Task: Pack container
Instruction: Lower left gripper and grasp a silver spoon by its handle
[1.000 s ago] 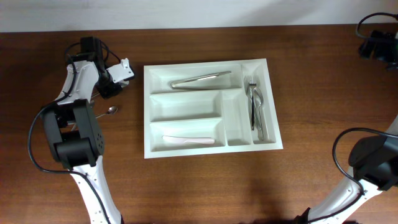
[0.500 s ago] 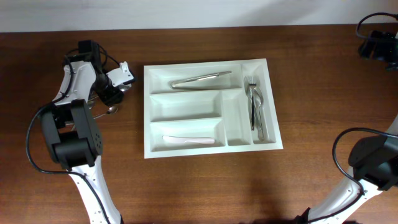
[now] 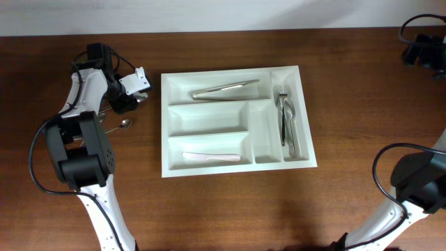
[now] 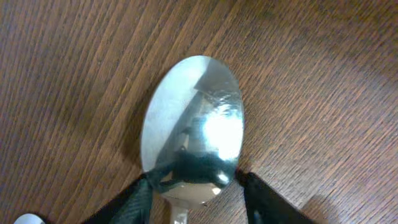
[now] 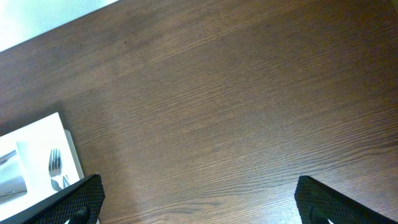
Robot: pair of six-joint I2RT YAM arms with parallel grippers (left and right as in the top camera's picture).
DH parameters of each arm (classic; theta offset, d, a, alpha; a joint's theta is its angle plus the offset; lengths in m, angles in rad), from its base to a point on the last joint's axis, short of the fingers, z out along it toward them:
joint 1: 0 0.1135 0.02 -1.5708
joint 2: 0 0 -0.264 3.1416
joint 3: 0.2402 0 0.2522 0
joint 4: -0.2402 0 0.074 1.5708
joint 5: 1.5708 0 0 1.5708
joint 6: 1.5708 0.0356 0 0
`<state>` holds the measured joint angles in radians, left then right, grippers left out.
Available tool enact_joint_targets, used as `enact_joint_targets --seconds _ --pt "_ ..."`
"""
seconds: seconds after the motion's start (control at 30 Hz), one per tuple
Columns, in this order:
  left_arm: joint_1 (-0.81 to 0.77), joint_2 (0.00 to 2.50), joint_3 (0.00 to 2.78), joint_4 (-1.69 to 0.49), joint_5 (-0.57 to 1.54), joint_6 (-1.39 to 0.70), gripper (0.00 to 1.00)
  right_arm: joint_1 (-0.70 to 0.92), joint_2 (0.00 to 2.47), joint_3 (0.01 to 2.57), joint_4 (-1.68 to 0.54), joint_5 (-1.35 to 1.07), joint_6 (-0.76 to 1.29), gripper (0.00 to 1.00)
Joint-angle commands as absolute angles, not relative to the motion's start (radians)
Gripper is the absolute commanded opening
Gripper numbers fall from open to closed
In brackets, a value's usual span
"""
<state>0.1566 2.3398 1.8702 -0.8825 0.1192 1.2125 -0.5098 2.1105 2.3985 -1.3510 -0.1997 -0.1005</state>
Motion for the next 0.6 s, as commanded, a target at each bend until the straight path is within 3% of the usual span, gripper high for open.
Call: enact_joint_targets --seconds 0.0,0.17,0.4,0.5,0.57 --pt "0.161 2.357 1.883 -0.886 0.143 1.228 0.44 -0.511 2.103 2.394 -1.35 -0.194 -0.092 0.99" --pt "0.161 2.357 1.883 -0.887 0.143 1.227 0.34 -0.511 2.103 2.394 -1.35 -0.194 -0.092 0.99" --pt "0.16 2.357 1.883 -0.936 0.163 1.224 0.3 -0.511 2.103 2.394 -1.35 -0.194 -0.092 0.99" --pt "0.161 2.357 1.883 -0.937 0.191 1.224 0.41 -0.511 2.103 2.394 -1.351 -0.194 -0.092 0.99" --pt "0.161 2.357 1.883 -0.937 0.196 1.224 0.42 -0.511 2.103 2.394 -1.35 -0.194 -0.092 0.99"
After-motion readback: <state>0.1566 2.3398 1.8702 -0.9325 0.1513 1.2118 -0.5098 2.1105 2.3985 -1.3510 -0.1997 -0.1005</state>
